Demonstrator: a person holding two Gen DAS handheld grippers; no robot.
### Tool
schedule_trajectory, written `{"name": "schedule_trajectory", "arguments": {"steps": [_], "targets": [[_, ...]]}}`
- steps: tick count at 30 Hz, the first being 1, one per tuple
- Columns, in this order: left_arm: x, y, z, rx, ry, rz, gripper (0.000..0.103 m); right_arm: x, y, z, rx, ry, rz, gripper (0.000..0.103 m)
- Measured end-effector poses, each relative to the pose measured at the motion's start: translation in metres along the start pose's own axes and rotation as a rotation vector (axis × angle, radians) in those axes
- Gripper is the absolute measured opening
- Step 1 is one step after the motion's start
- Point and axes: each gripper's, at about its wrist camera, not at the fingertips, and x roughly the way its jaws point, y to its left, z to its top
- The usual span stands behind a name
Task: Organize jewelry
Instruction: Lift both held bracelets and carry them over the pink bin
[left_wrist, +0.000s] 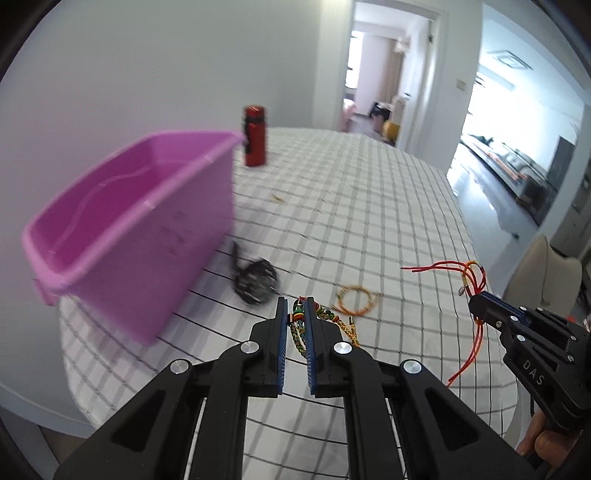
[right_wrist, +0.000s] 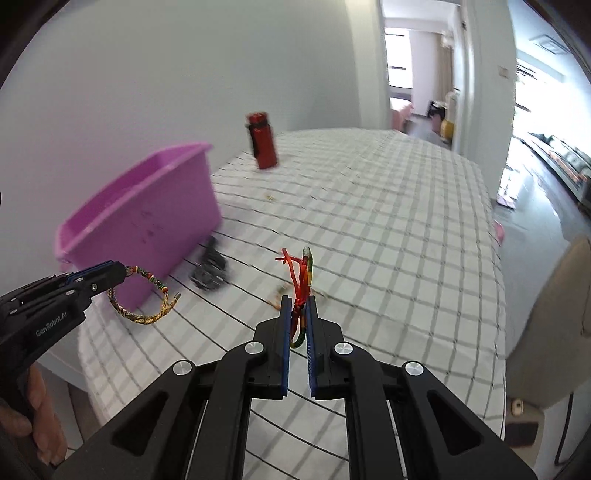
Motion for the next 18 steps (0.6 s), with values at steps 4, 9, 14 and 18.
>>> {"name": "schedule_trajectory", "arguments": {"steps": [4,9,14,18], "targets": [[-0.022,0.027,0.016,-0.036,-0.021,0.051,0.009,-0.004,0.029,0.028,-0.049,-0.024,0.058,0.008],[-0.037,0.074,0.039,-0.082,-0.049,0.094,0.009,0.0,0.077,0.065,-0.113,-0.051,0.115,0.008],[-0.046,0.126,0.067,-0.091,-0.103,0.114,0.009,0.013,0.127,0.096,-0.122,-0.084,0.155,0.008],[-0.037,0.176,0.094,-0.077,-0.097,0.11,0.009,0.035,0.173,0.124,-0.101,-0.087,0.182,0.008]]}}
